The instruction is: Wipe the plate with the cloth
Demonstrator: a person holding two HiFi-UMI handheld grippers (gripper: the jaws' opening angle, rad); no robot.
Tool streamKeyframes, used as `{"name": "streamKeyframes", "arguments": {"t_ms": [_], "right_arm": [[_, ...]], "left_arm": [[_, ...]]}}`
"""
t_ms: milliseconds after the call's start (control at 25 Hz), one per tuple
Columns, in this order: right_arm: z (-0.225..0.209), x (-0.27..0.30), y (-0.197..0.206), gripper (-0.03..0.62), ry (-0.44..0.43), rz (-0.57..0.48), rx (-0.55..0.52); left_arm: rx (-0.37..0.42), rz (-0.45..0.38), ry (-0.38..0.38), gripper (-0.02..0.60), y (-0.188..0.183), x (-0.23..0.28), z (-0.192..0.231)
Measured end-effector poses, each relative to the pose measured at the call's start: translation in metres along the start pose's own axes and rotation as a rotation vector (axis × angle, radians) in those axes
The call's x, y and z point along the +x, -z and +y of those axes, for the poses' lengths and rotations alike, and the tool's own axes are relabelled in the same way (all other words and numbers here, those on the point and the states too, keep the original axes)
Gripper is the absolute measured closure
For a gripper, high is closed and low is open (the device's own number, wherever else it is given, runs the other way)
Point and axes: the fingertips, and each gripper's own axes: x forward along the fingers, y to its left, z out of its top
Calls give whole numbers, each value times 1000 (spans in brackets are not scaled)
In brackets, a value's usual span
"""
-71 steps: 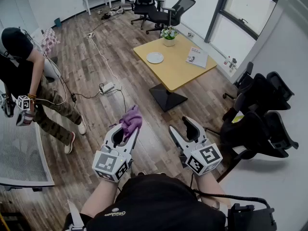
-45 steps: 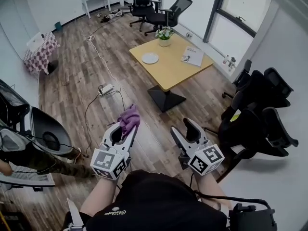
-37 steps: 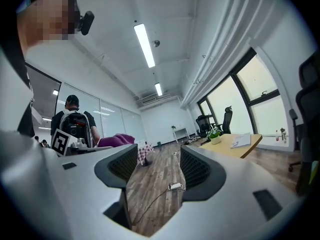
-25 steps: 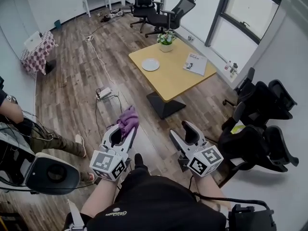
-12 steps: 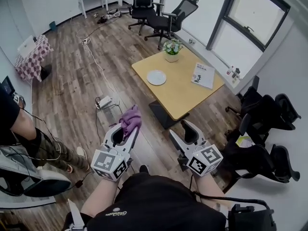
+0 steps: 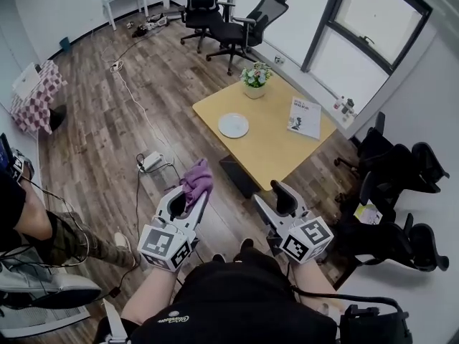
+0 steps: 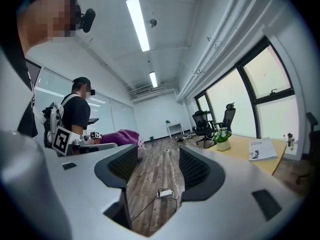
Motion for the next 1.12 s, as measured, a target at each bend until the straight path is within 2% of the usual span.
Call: {"name": "streamKeyframes", "arguments": {"t_ms": [280,560,760,960,1120], "right_arm": [[-37,31,-8,339,-6,0,21],[-88,83,-13,339,-68,22,40],[-134,119,-38,339,-108,9,39],[-180,138,-72,341,-134,-23,37],[-206,149,-78,341,-141,-17,40]], "left_arm": [[3,16,-3,463,-2,40,19],[2,30,-74,463,-1,92,56],[9,18,-116,463,-18,143,79],[25,3,-141,463,-43,194,83],[29,-7,-154,463,-51,220,85]]}}
